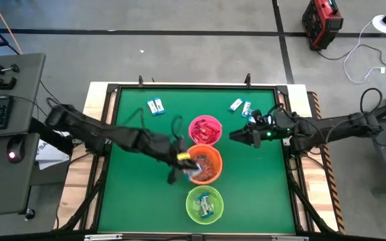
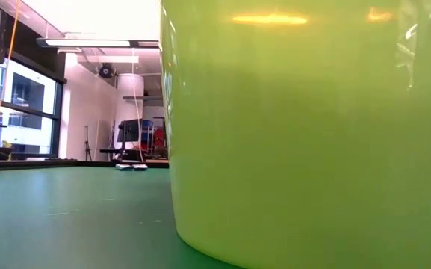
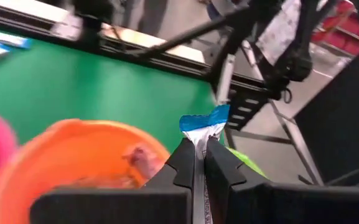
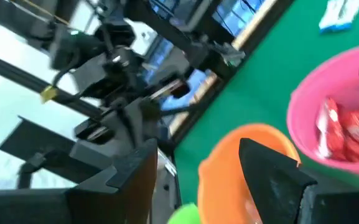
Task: Sort candy by brand, put in halloween buckets
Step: Put the white chocolate into the green bucket
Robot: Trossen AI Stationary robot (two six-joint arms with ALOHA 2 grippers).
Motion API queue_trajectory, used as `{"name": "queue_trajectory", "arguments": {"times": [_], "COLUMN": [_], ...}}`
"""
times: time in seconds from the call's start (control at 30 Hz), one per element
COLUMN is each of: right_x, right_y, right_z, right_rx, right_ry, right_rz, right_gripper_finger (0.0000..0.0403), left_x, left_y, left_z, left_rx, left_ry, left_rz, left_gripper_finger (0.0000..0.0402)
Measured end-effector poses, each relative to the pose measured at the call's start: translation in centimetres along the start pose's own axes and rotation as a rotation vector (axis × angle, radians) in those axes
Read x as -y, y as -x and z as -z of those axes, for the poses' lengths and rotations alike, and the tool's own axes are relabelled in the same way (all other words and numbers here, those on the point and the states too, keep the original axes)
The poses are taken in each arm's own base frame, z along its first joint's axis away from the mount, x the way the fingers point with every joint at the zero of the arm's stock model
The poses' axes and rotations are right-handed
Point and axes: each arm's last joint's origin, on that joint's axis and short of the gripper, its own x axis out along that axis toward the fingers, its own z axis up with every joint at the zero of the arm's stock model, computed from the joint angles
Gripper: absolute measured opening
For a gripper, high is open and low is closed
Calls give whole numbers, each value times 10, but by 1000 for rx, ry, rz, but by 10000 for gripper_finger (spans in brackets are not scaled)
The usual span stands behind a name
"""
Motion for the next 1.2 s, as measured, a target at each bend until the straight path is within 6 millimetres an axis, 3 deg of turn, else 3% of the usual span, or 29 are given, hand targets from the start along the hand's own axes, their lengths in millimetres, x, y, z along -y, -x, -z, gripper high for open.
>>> {"name": "queue_trajectory", "arguments": {"times": [0.17, 0.33, 0.63, 0.9, 1.07, 1.2], "right_x": [0, -2, -3, -3, 5, 31], "right_y": [11, 14, 14, 14, 12, 8], "right_z": [9, 14, 19, 18, 13, 7], "right_rx": [-76, -110, -145, -141, -41, 11], "right_ry": [32, 71, 125, 151, 148, 36], "right_rz": [38, 26, 22, 19, 143, 399], "right_gripper_finger": [220, 220, 220, 220, 220, 220], "left_x": [33, 54, 59, 53, 27, -6], "left_y": [-42, -77, -97, -81, -31, 9], "left_z": [0, 14, 26, 15, -16, -34], "left_rx": [-14, -91, -187, -246, -278, -192], "left_ry": [-27, -34, 60, 75, 49, -31], "left_rz": [73, 123, 90, 95, -35, -163], "left_gripper_finger": [0, 5, 83, 182, 205, 206]}}
